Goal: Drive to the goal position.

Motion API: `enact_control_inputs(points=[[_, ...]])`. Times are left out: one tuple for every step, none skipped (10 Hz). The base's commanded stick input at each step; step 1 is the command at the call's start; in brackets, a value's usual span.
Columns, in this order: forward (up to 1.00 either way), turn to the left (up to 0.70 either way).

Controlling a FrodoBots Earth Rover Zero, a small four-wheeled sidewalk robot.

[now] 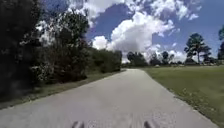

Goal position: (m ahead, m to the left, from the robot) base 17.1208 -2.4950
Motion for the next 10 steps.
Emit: enact_control_inputs(points=[[0.5,-0.25],[0.5,-0.25],[0.5,-0.25],[0.5,-0.25],[0.5,-0.25],[0.5,-0.25],[0.5,0.0],[0.5,0.18],[0.5,0.25],[0.5,0.25]])
